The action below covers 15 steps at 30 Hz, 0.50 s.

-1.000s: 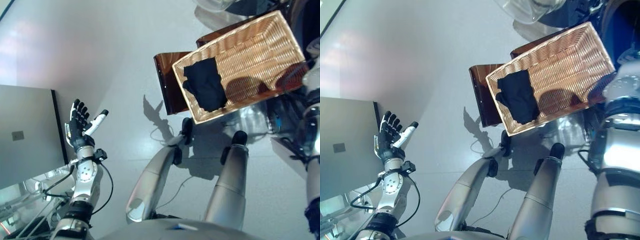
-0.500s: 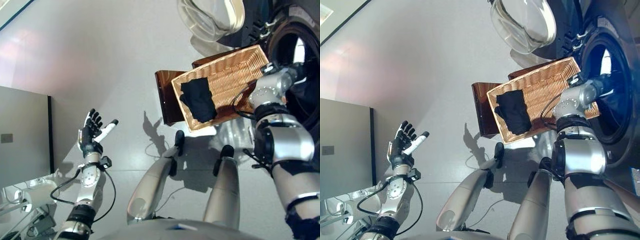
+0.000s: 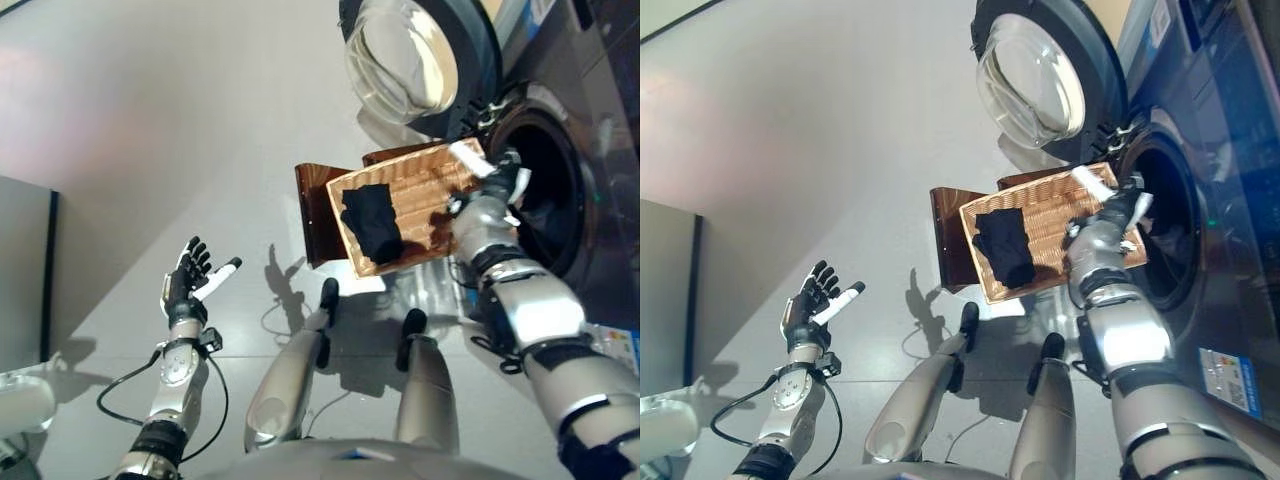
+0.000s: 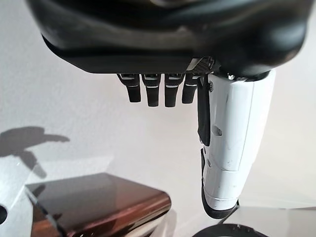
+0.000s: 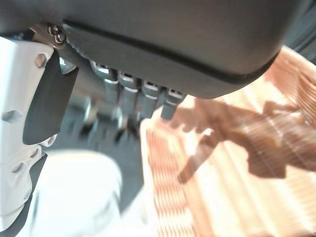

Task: Pick up the clothes and place them into the washing machine

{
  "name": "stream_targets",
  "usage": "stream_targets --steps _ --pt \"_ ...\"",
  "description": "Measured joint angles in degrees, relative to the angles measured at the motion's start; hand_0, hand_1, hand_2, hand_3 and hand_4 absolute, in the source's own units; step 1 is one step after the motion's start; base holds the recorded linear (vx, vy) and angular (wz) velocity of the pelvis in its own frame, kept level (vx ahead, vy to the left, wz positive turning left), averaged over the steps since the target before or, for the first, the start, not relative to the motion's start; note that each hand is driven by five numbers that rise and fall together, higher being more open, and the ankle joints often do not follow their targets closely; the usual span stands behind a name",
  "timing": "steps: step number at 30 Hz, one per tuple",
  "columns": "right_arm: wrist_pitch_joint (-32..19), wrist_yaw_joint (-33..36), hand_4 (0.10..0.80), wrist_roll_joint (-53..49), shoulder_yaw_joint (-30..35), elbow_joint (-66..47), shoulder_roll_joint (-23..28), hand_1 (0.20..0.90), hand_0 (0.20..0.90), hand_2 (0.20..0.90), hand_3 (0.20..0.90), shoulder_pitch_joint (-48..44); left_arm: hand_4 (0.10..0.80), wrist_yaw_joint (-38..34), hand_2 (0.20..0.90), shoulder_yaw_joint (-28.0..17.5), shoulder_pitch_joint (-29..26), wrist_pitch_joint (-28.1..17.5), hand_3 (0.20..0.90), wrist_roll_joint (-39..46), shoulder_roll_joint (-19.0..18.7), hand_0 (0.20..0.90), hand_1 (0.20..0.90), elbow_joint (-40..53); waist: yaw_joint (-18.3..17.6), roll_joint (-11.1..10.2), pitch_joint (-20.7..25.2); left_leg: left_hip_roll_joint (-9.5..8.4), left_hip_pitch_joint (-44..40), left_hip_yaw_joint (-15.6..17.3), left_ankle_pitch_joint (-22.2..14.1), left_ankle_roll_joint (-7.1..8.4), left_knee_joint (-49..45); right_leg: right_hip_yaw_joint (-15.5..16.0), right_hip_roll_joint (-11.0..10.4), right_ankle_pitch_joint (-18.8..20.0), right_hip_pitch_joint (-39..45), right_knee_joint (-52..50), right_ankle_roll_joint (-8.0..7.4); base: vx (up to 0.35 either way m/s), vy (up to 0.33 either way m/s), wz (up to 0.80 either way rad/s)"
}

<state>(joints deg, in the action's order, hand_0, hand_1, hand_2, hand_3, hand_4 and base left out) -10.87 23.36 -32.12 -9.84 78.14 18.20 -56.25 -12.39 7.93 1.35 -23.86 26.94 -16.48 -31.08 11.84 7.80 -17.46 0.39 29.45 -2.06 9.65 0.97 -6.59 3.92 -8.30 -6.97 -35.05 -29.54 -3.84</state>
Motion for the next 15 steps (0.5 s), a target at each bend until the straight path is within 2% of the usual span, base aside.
stream_targets --steps 7,11,15 --pt "2.07 -0.68 0.800 11.10 -3.53 -1.92 -4.44 0.900 0.900 0.900 0.900 4.67 0.800 -0.06 0.900 -0.75 -0.07 0.22 0.900 -1.29 -0.28 0.900 0.900 0.02 0.25 -3.06 -0.38 -0.16 -0.28 -1.28 0.13 -0.15 0.65 1.54 -0.20 0.77 1.90 2.26 -0.11 0.022 -0.026 0.08" --pt "3.47 -0.67 0.800 12.93 -4.11 -0.73 -5.86 0.900 0.900 0.900 0.900 6.11 0.800 -0.14 0.900 -0.78 -0.18 0.24 0.900 -1.69 -1.35 0.900 0.900 0.08 0.76 -5.16 -1.03 -0.03 -0.74 -2.03 0.12 -0.15 0.76 2.24 0.00 0.72 2.89 2.77 -0.03 0.025 -0.049 0.10" --pt "3.42 -0.13 0.800 14.85 -4.07 -0.14 -5.98 0.900 0.900 0.900 0.900 7.13 0.800 -0.41 0.900 -2.24 -0.41 0.25 0.900 -2.35 -1.91 0.900 0.900 1.61 1.79 -7.17 -2.16 0.10 -0.96 -4.11 0.11 0.13 0.61 4.53 -0.07 0.50 4.65 3.78 0.23 0.000 -0.094 0.18"
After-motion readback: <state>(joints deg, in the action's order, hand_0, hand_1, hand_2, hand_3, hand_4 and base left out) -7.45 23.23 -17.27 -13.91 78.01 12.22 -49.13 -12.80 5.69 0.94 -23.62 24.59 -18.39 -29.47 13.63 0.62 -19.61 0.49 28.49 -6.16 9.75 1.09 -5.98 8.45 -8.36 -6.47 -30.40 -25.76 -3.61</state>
